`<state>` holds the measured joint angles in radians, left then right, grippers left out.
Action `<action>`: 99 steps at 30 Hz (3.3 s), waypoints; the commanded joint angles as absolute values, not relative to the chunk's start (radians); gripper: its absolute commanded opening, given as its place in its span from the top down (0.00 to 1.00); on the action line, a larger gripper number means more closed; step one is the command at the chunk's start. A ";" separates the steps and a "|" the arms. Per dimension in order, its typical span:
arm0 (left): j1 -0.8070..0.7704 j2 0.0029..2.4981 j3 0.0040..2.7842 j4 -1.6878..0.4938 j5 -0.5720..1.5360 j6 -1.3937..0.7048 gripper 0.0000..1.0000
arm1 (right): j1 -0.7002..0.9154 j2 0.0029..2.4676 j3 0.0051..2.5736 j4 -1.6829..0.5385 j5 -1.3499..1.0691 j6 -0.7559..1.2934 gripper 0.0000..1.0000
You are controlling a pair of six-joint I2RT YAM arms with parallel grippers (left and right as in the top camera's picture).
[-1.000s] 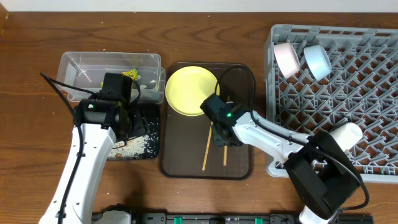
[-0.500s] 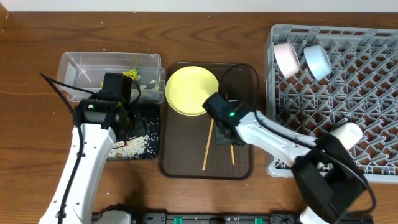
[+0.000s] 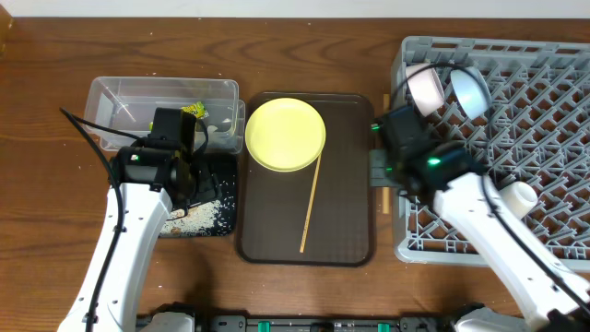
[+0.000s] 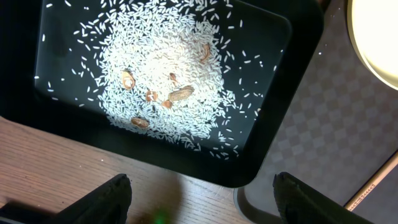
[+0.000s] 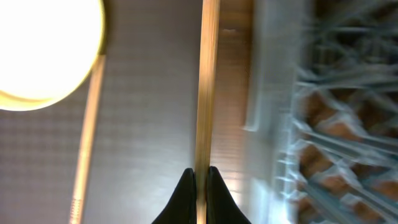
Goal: Sort waste into correct bins and load items into the dishwasher rack
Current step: 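Carry the chopstick into the rack and release it, then return the right gripper to the tray and grasp the second chopstick, then carry the second chopstick into the rack and release it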
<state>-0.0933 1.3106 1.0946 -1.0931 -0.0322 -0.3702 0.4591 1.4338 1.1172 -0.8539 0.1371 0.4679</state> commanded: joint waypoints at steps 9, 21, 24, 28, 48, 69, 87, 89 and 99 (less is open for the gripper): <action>-0.090 1.298 1.105 -1.094 -0.034 -0.383 0.24 | 0.247 1.412 1.116 -0.939 0.144 0.304 0.99; -0.090 1.298 1.105 -1.095 -0.034 -0.383 0.24 | 0.242 1.506 1.116 -0.926 0.123 0.264 0.78; -0.090 1.298 1.105 -1.095 -0.034 -0.383 0.24 | 0.242 1.507 1.116 -0.919 0.123 0.264 0.71; -0.090 1.298 1.105 -1.095 -0.034 -0.383 0.24 | 0.242 1.504 1.121 -0.911 0.123 0.264 0.64; -0.090 1.298 1.105 -1.095 -0.034 -0.383 0.24 | 0.472 1.495 1.259 -0.786 -0.119 0.279 0.54; -0.090 1.298 1.105 -1.095 -0.034 -0.383 0.24 | 0.778 1.914 1.259 -0.683 -0.035 0.546 0.51; -0.090 1.298 1.105 -1.098 -0.034 -0.383 0.24 | 0.761 1.971 1.259 -0.848 0.146 0.650 0.95; -0.090 1.298 1.105 -1.098 -0.034 -0.383 0.24 | 0.740 1.955 1.259 -0.867 0.150 0.650 0.99; -0.090 1.298 1.105 -1.099 -0.034 -0.383 0.24 | 0.602 1.740 1.260 -0.908 0.184 0.573 0.99</action>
